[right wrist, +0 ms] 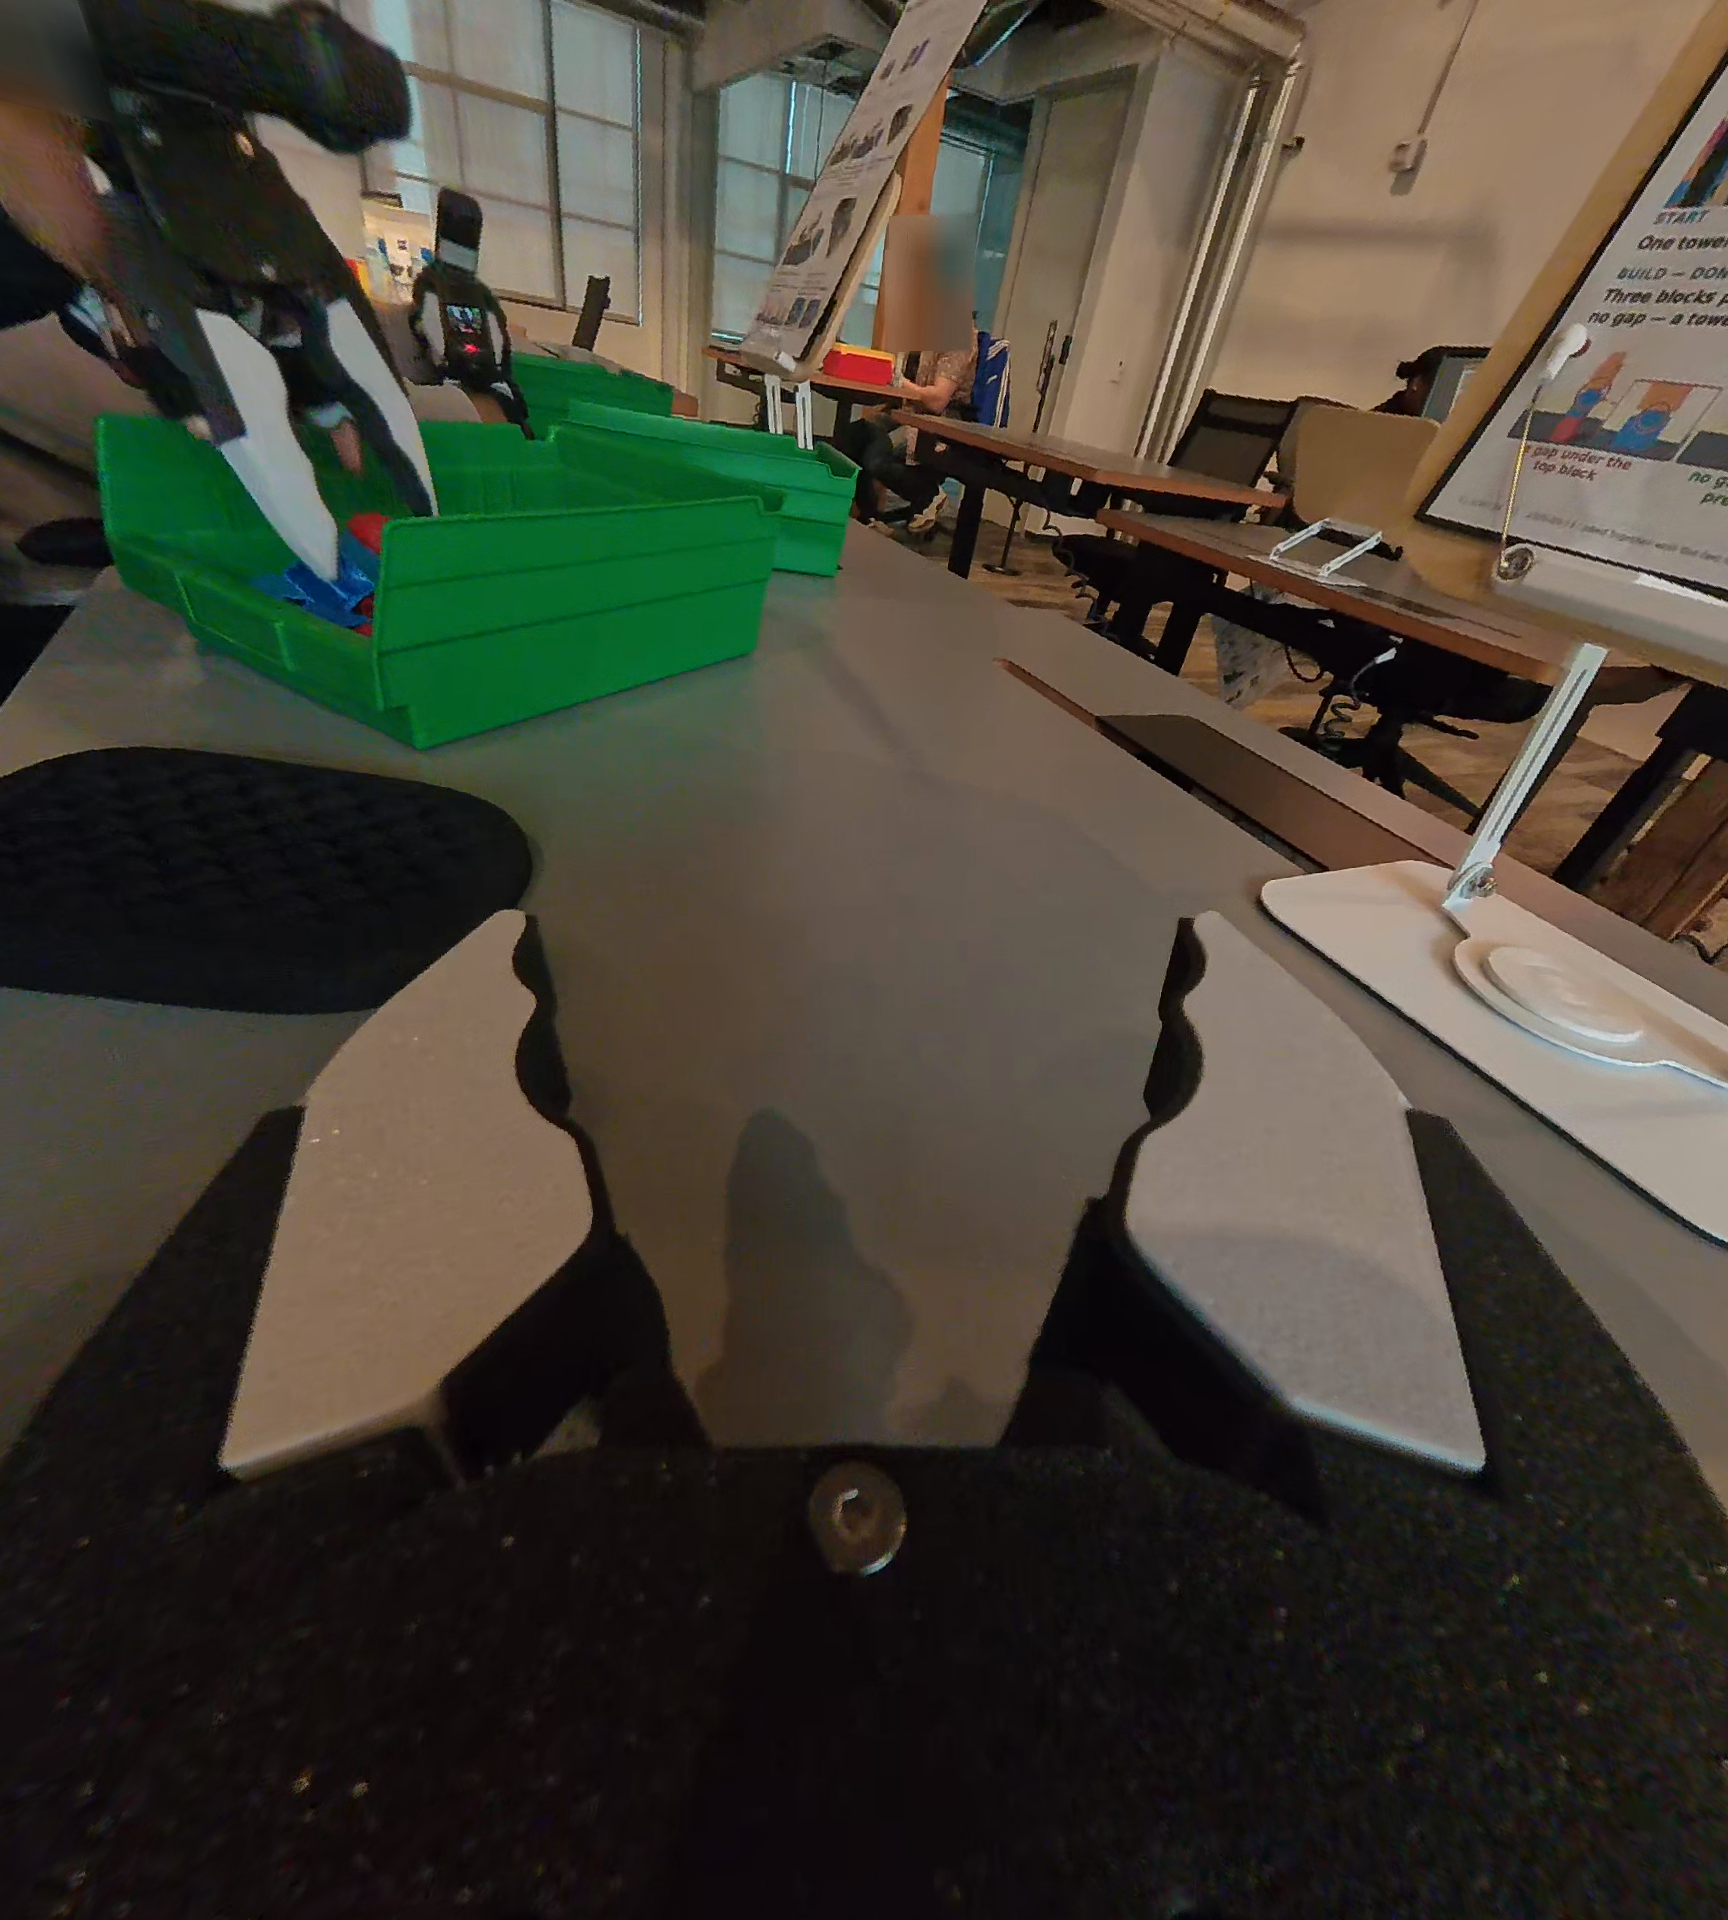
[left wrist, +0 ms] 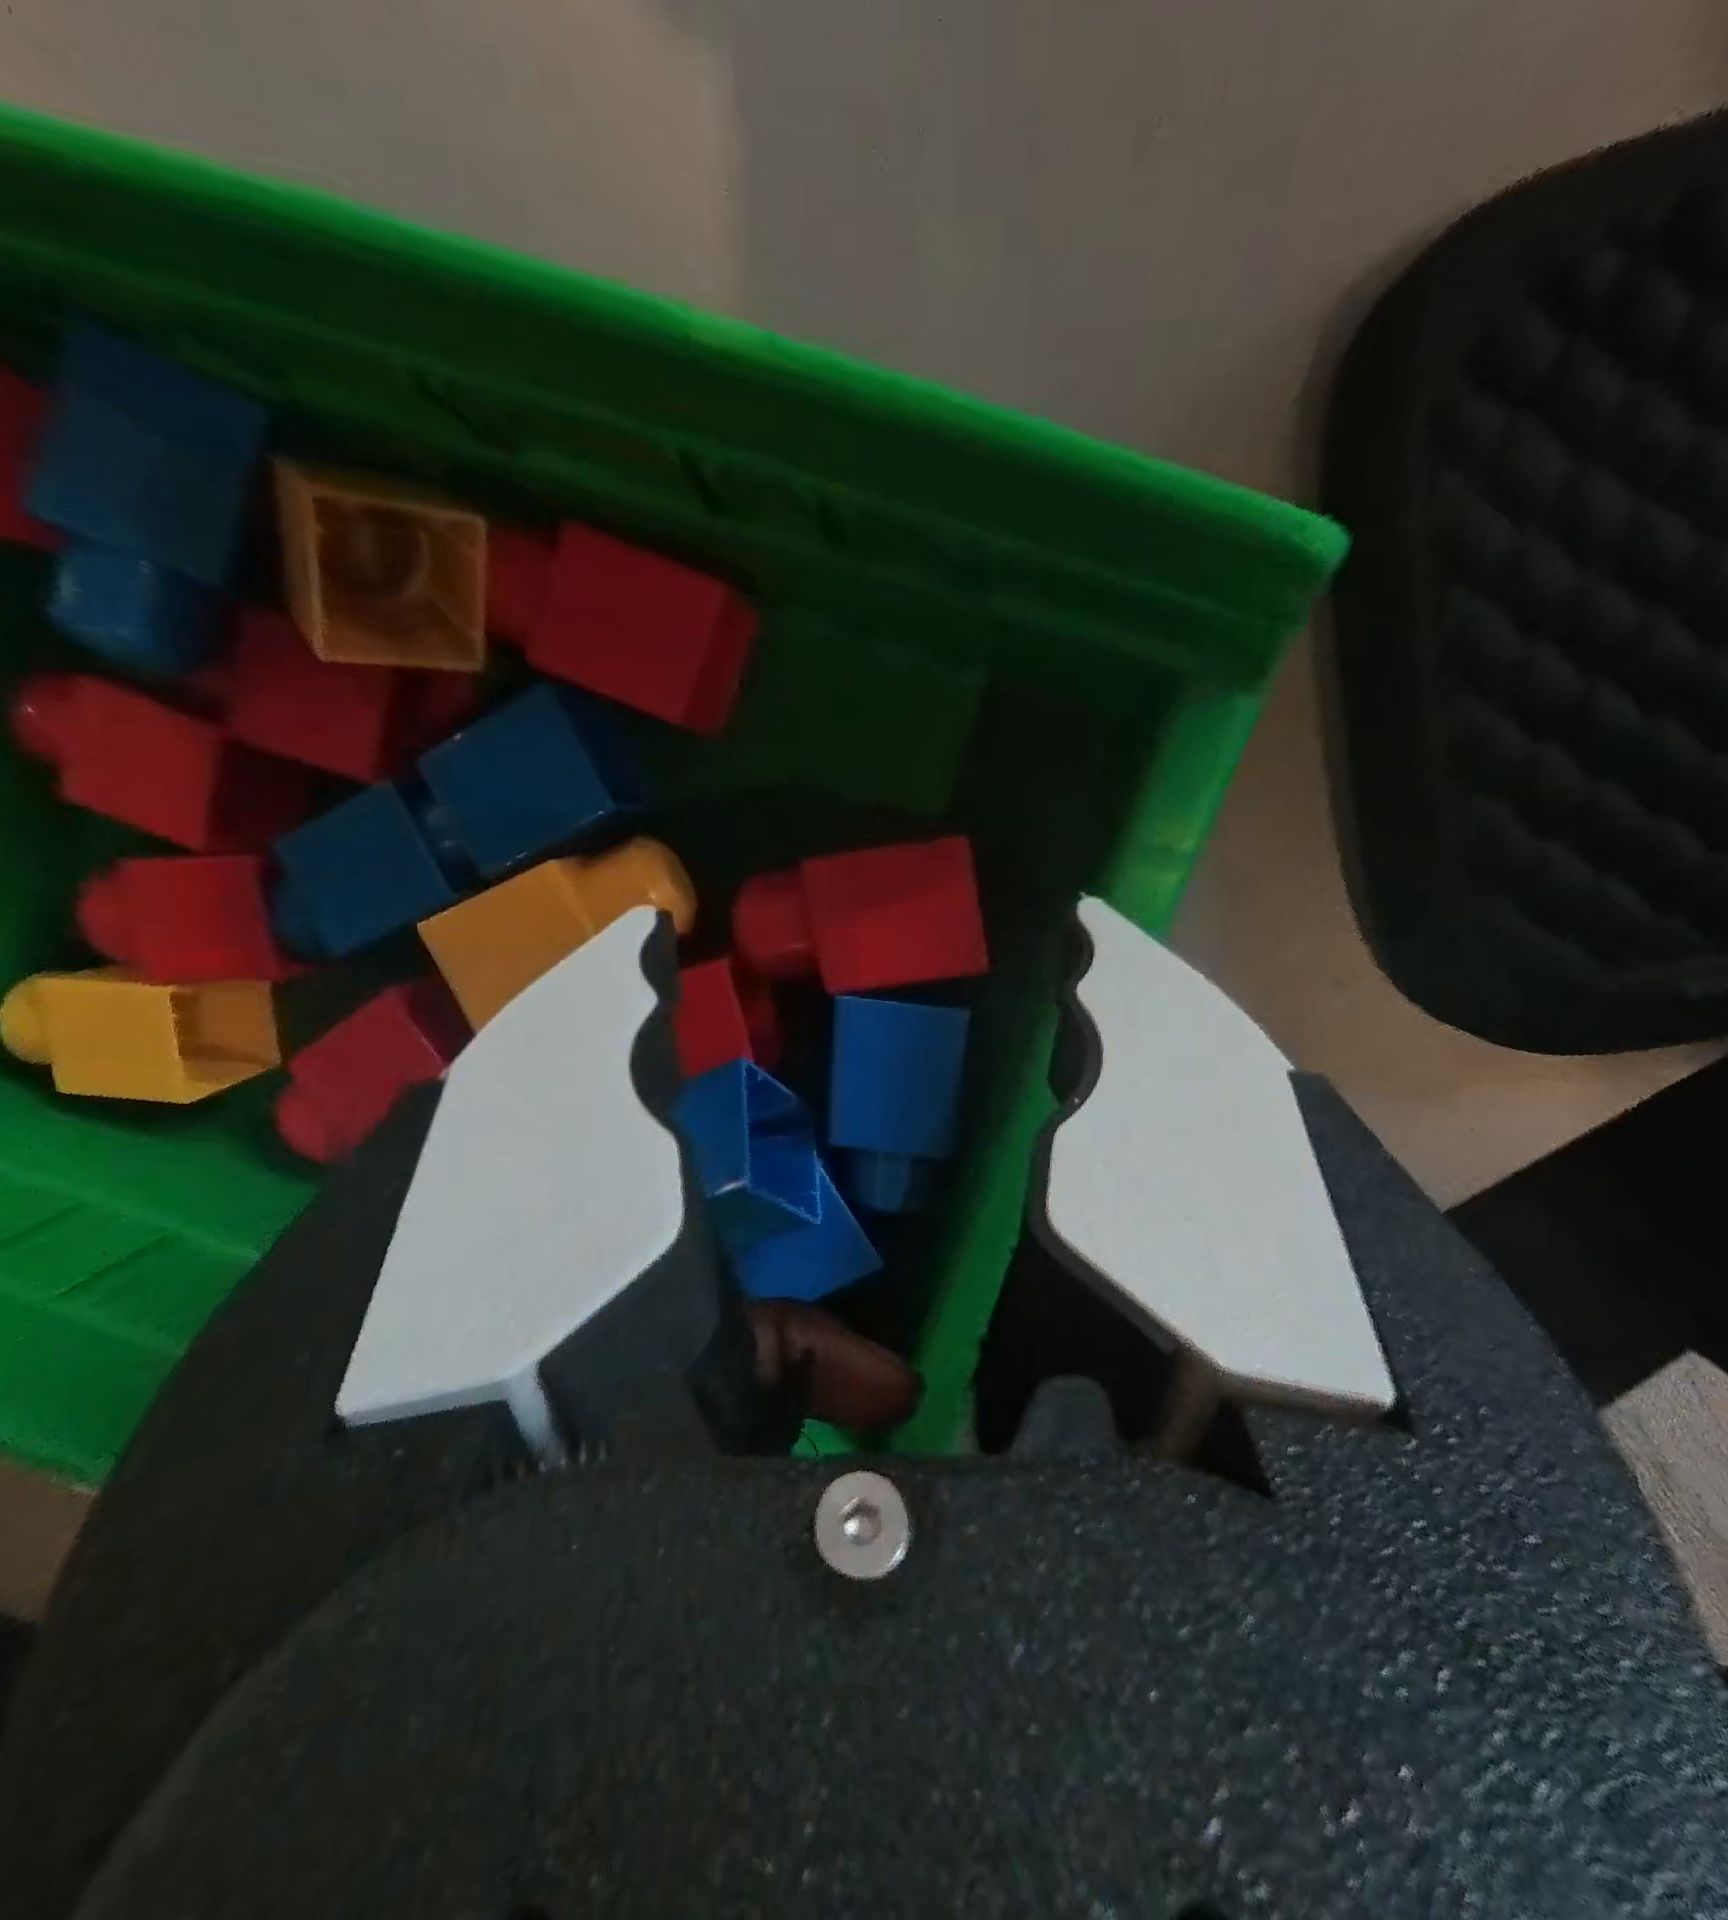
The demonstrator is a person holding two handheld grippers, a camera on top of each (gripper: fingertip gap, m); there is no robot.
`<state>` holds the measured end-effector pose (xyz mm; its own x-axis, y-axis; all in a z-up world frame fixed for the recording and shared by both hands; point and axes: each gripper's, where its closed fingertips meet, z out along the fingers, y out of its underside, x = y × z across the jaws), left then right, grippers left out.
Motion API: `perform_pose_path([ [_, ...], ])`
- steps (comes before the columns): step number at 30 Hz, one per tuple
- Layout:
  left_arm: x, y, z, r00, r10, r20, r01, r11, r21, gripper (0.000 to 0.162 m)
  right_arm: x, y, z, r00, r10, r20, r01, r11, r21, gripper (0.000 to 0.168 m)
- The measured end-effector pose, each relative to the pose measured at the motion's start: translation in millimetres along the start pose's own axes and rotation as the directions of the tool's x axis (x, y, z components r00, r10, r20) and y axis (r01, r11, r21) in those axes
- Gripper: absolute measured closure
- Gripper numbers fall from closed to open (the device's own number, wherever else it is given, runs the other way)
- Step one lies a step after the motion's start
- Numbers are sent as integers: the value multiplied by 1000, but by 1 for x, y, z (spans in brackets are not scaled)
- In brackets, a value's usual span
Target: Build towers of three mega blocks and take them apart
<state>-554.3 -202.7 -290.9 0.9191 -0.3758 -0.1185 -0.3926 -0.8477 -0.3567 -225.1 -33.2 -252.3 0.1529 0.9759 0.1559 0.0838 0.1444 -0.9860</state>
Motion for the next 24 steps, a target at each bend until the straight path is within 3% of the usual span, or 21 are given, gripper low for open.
perform_pose_path([
  [16,-7,31,52,999,-35,-4,33,976,-216,100,1,-1,-1,1000,-11,-6,11,1000,3,59],
  [20,-7,29,49,1000,-20,-11,18,983,-183,101,1,-1,-1,1000,-10,-4,10,1000,3,59],
  [24,-15,15,26,999,-32,42,34,998,-56,101,-1,0,0,1000,-14,2,14,1000,-3,59],
])
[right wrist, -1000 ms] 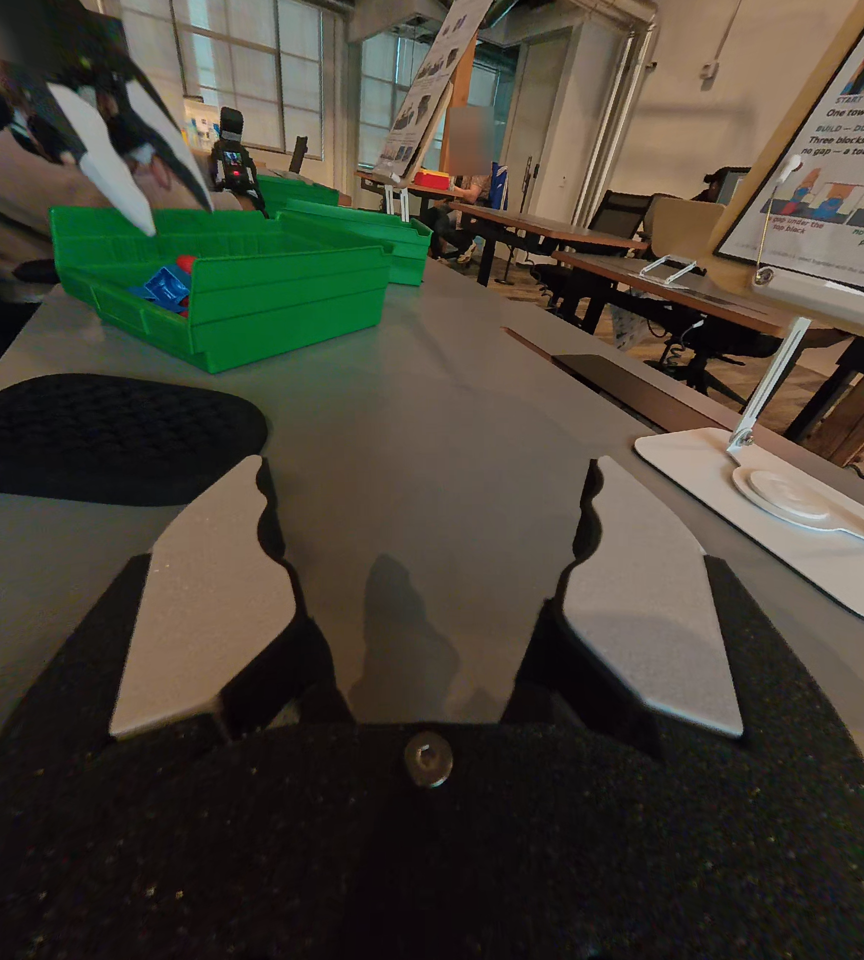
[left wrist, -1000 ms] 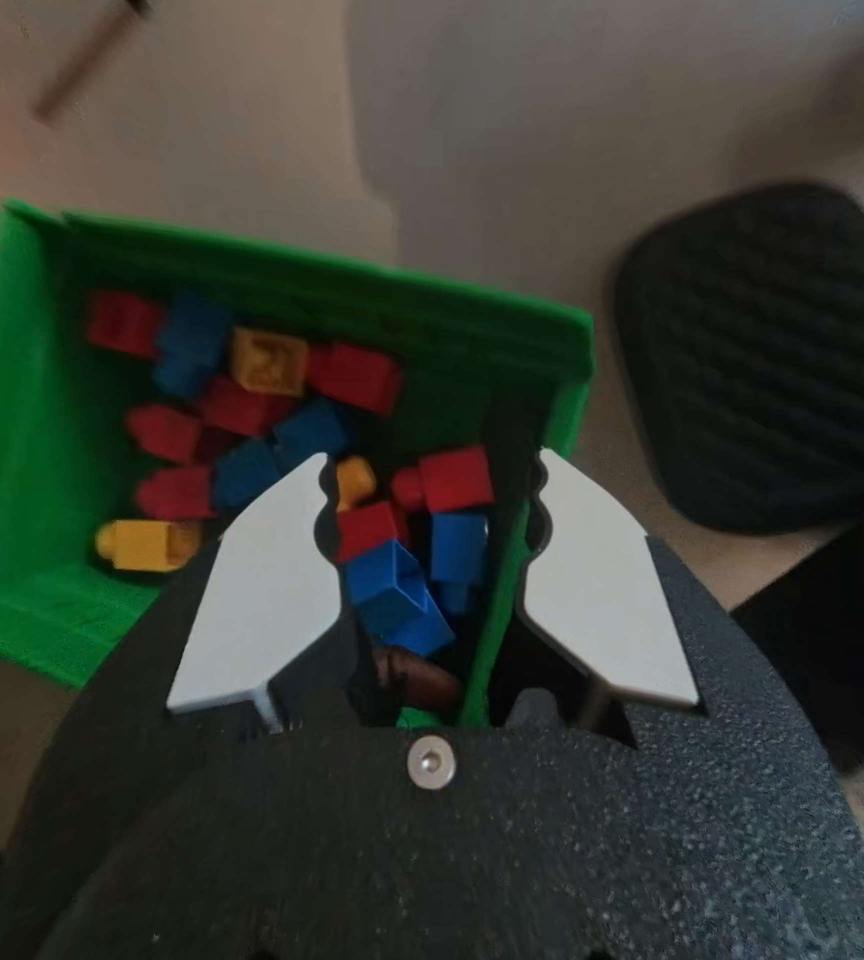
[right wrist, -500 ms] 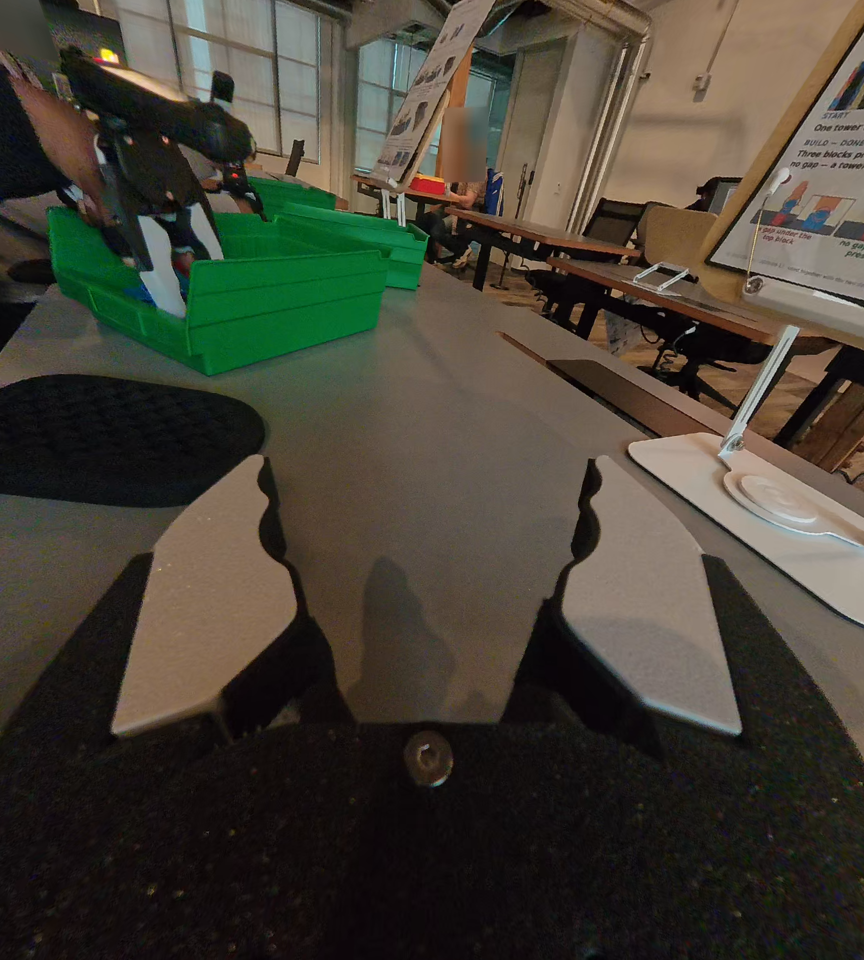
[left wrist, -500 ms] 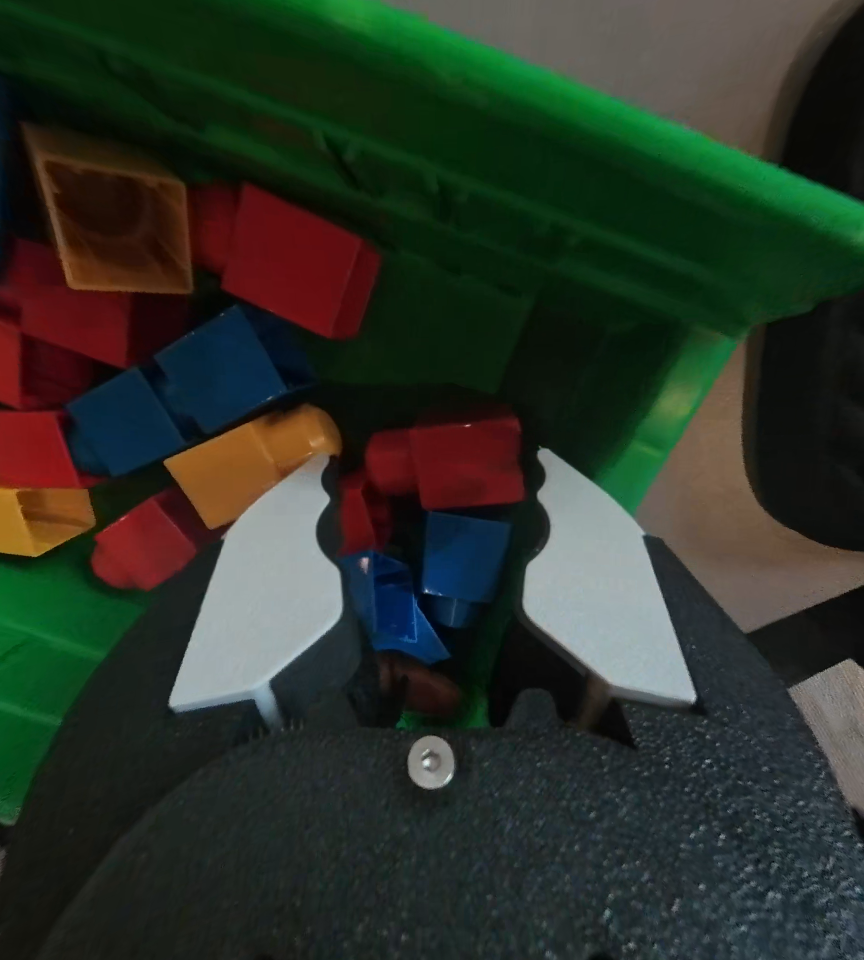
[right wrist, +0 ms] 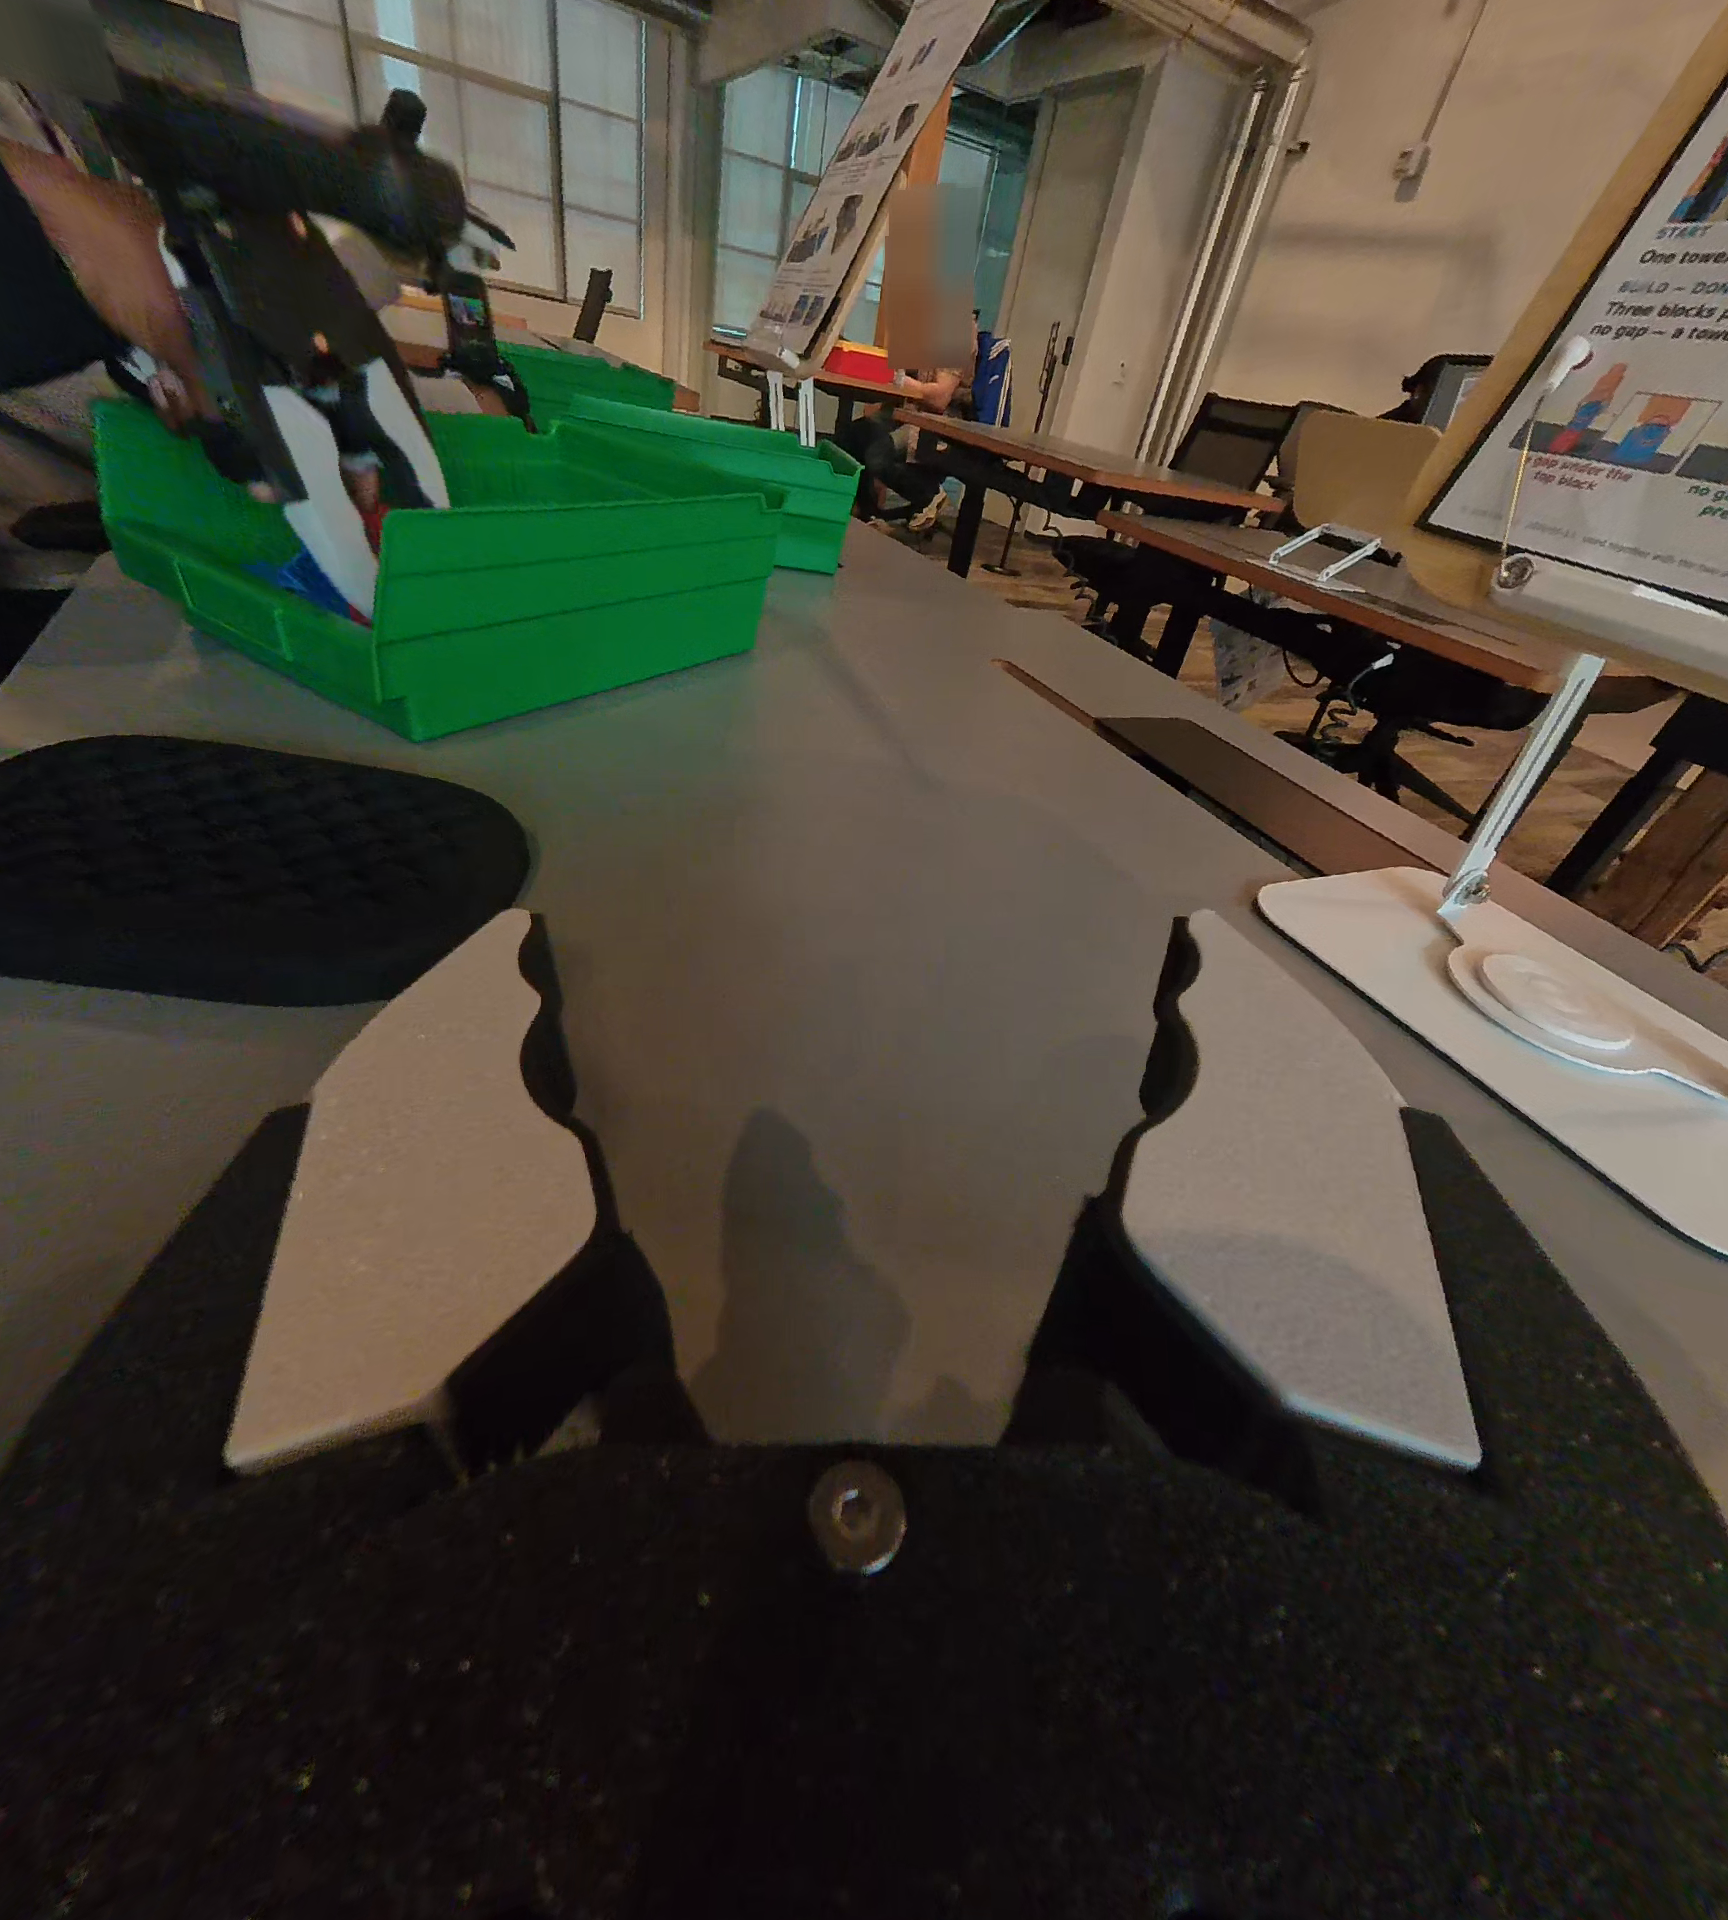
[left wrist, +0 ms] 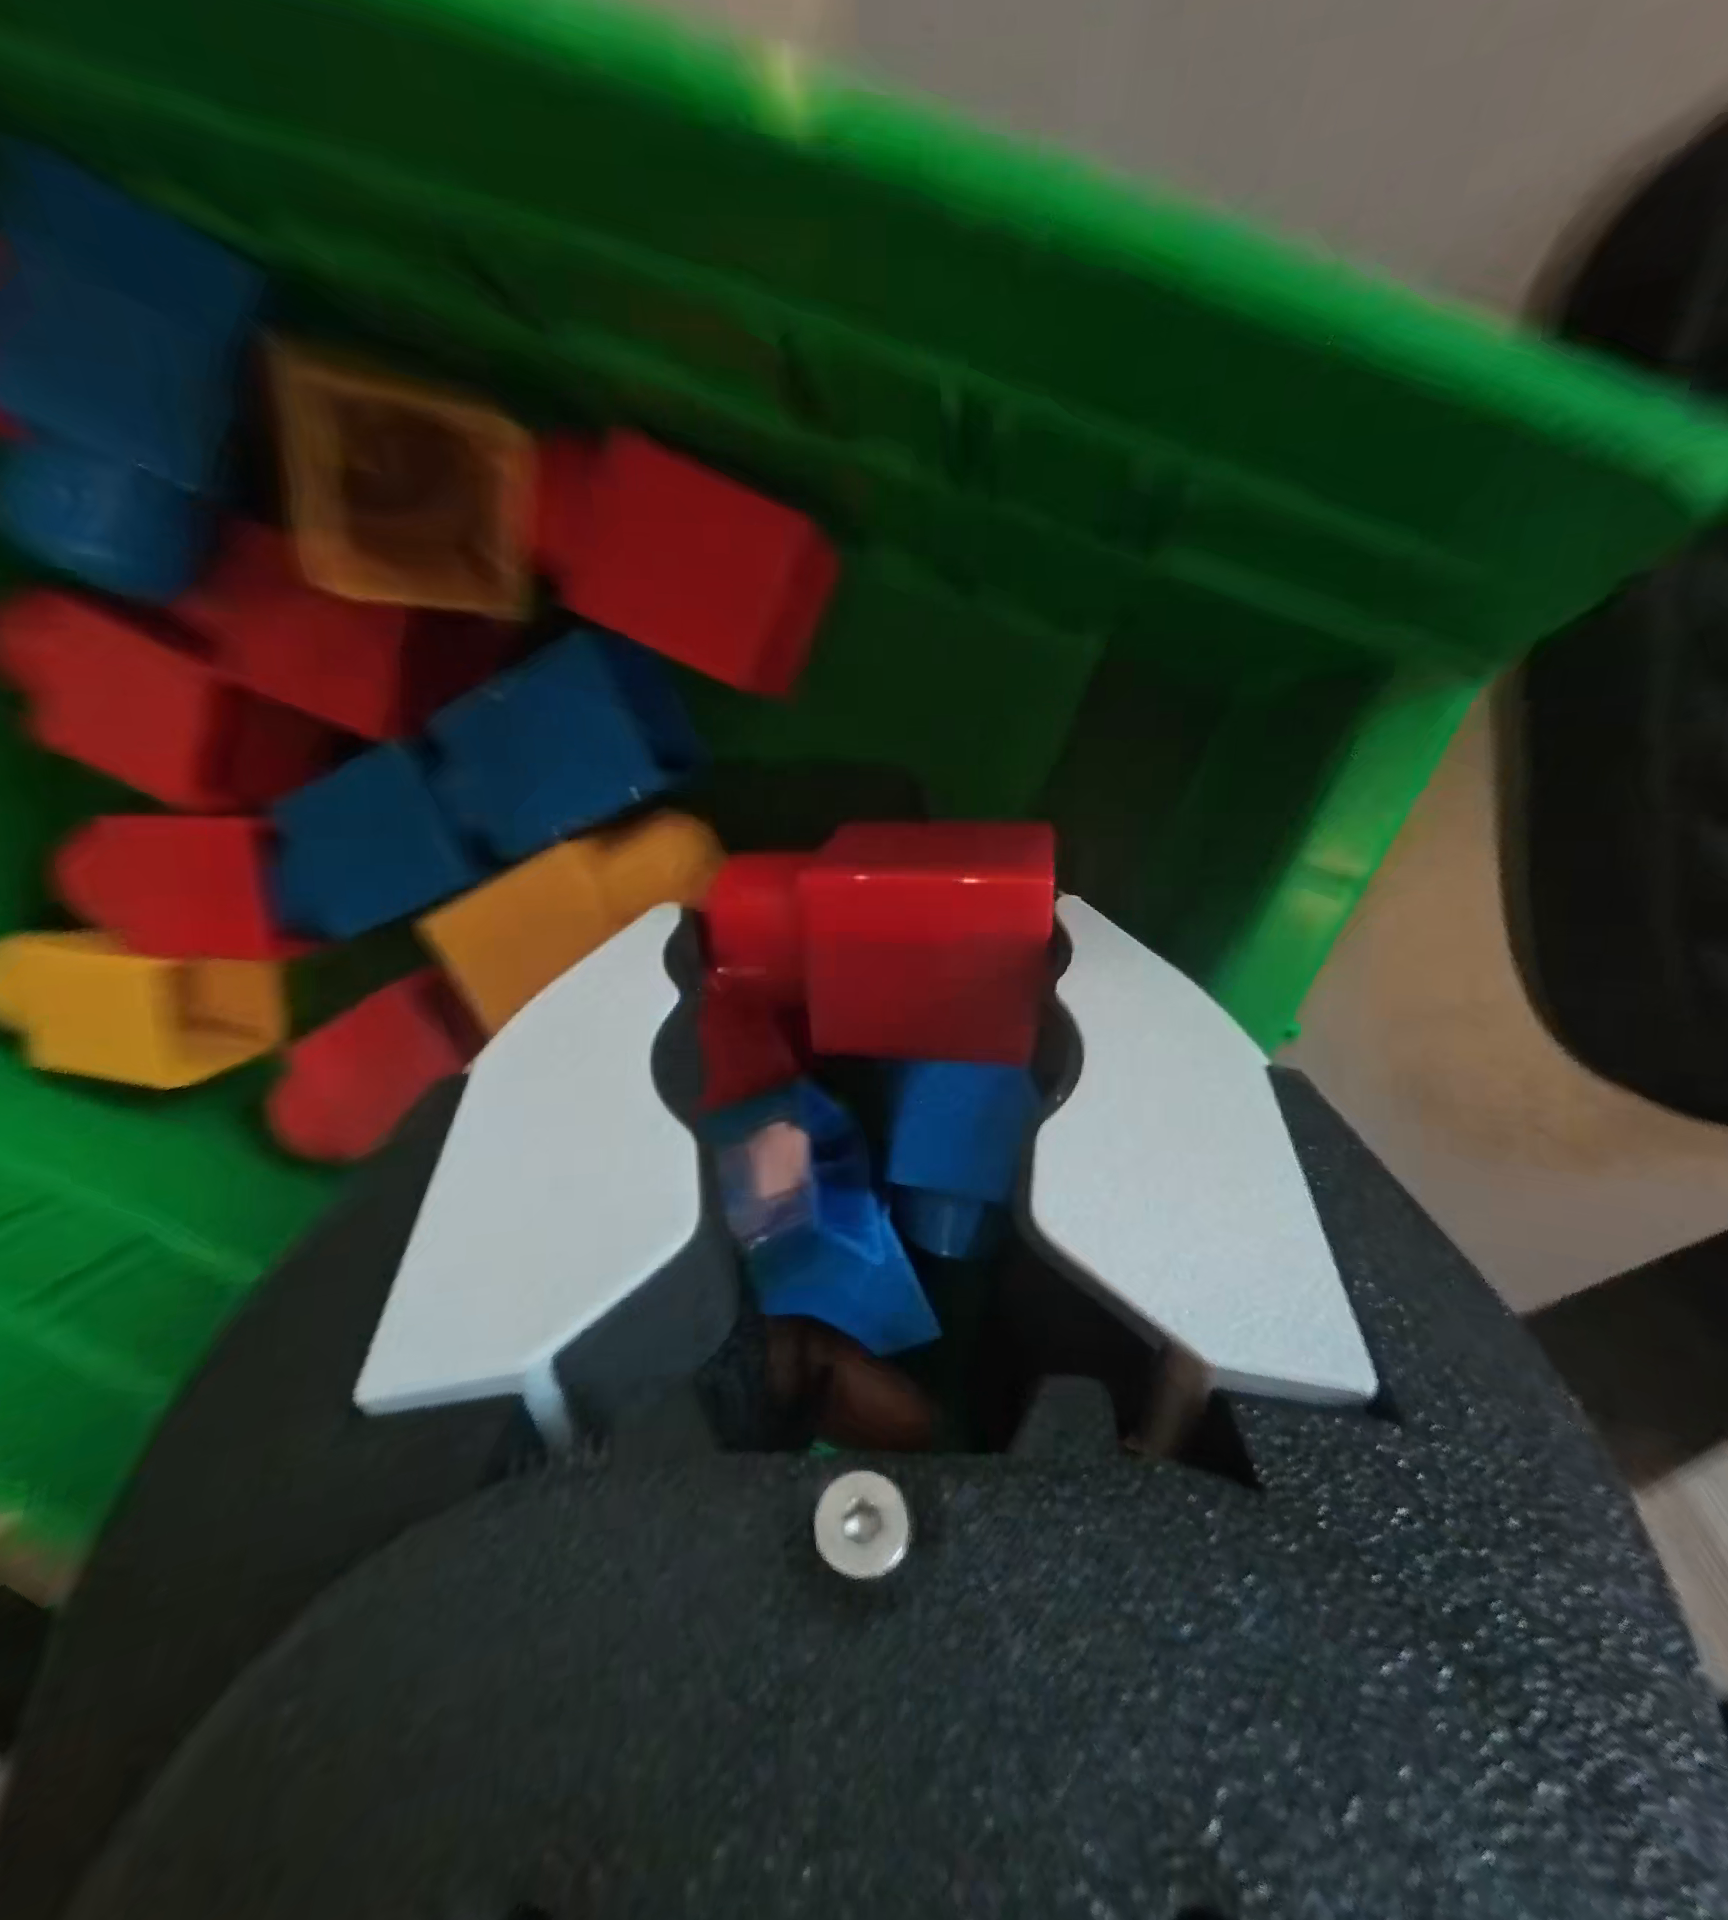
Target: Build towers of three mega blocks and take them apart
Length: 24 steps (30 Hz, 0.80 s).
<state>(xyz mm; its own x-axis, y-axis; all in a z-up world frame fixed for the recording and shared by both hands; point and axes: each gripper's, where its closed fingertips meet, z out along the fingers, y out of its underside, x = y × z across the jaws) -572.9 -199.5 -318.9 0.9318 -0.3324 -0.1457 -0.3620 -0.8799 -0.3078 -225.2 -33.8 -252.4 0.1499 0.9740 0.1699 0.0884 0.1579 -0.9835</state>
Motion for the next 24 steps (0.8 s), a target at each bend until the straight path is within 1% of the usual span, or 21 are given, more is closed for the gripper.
perform_pose_path([
  [3,-8,-28,-29,996,-6,86,-10,983,182,101,-1,1,1,1000,-3,7,3,1000,-7,60],
  [5,-5,-55,-51,990,3,138,-49,941,335,101,-2,1,1,1000,-3,13,3,1000,-9,60],
  [8,13,-97,-80,979,31,200,-135,837,530,101,-3,1,1,1000,-1,18,1,1000,-9,61],
  [11,38,-134,-98,967,61,247,-214,722,658,101,-4,0,0,1000,4,25,-3,1000,-12,62],
  [14,69,-166,-102,957,105,269,-274,623,733,101,-5,0,0,999,10,34,-9,1000,-15,62],
  [17,103,-192,-98,946,174,274,-325,540,776,101,-7,1,0,998,26,53,-24,999,-27,63],
  [21,143,-219,-86,923,243,298,-379,444,812,101,-10,-5,0,992,77,95,-74,997,-32,66],
  [24,166,-234,-73,890,274,364,-449,387,806,101,-13,-11,0,984,120,133,-117,993,-37,68],
])
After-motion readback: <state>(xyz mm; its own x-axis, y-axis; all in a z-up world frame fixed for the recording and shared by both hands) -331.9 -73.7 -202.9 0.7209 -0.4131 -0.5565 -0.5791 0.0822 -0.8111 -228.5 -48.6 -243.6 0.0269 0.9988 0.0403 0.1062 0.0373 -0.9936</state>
